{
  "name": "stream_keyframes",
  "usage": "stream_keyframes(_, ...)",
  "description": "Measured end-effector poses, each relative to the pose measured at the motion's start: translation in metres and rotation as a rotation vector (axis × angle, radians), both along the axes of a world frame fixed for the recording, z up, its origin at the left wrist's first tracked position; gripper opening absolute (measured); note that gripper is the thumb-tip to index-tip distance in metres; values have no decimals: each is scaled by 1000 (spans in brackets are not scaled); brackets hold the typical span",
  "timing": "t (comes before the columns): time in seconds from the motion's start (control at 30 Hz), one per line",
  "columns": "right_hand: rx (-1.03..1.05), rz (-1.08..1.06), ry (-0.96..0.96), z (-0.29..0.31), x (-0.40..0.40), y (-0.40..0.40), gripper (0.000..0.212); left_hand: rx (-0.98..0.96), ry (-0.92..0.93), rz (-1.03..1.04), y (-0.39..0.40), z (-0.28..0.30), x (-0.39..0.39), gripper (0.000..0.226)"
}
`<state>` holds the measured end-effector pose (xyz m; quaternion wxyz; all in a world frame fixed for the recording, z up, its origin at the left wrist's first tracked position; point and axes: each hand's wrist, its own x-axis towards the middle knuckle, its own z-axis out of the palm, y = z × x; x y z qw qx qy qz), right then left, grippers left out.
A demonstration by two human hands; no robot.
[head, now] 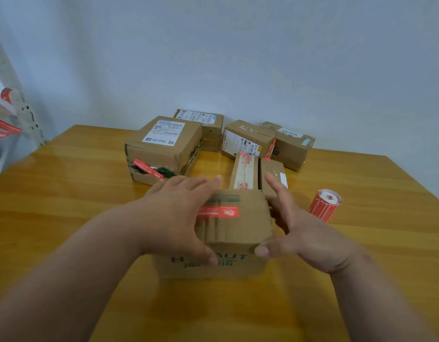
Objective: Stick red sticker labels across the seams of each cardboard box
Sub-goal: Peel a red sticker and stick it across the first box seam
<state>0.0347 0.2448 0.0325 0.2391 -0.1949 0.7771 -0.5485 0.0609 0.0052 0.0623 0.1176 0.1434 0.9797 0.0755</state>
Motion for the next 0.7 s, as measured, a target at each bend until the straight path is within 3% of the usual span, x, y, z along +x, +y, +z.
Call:
stream_keyframes(0.07, 42, -35, 143, 12, 2, -6, 128, -32, 53, -38, 5, 4, 1, 130)
stream_keyframes(0.13, 24, -28, 224, 23, 4, -5, 122, 90, 99, -40, 2, 6, 2, 133)
stream_keyframes(0.23, 4, 37, 198, 33, 3, 5, 124, 449, 75, 1, -11, -3, 0, 135)
stream_keyframes(0.3, 123, 41, 238, 35, 1, 8, 120, 751, -34, 32, -17, -13, 1, 130)
stream_keyframes(0.37, 228, 8, 315, 39, 3, 6, 116, 912, -100, 39, -17, -20, 6, 126)
stream_keyframes(0.53, 408, -27, 481, 49, 11, -5, 116, 970, -39, 51, -11, -13, 12, 133)
stream_keyframes(0.7, 491, 6, 512, 58, 20, -5, 120, 835, 105, 98, -5, -2, 14, 136)
